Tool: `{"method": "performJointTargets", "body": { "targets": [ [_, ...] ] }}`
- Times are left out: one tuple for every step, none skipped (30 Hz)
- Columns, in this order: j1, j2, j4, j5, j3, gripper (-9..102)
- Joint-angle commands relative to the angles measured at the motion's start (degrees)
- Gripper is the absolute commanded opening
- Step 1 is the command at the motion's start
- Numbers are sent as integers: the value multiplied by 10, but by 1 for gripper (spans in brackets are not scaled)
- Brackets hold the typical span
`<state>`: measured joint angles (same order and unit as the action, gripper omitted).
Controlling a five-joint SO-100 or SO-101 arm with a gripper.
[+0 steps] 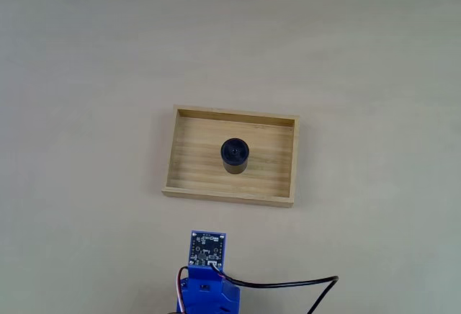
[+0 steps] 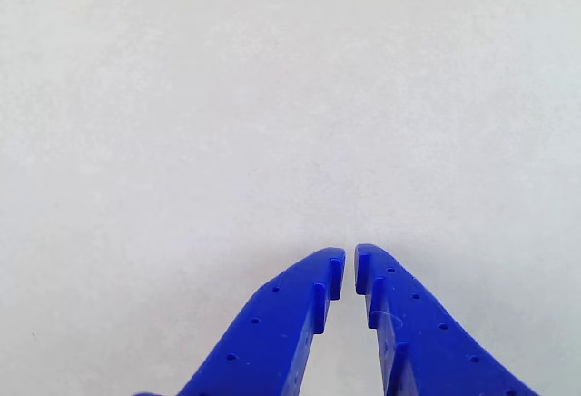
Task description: Place the black cylinder in the wooden box then return to rest.
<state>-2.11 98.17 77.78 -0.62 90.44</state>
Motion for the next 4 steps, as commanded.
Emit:
{"method": "performJointTargets", "body": {
  "targets": [
    [-5,6,2,1,18,0],
    [-5,6,2,1,18,0],
    [-5,6,2,1,18,0],
    [-5,6,2,1,18,0]
  ]
}}
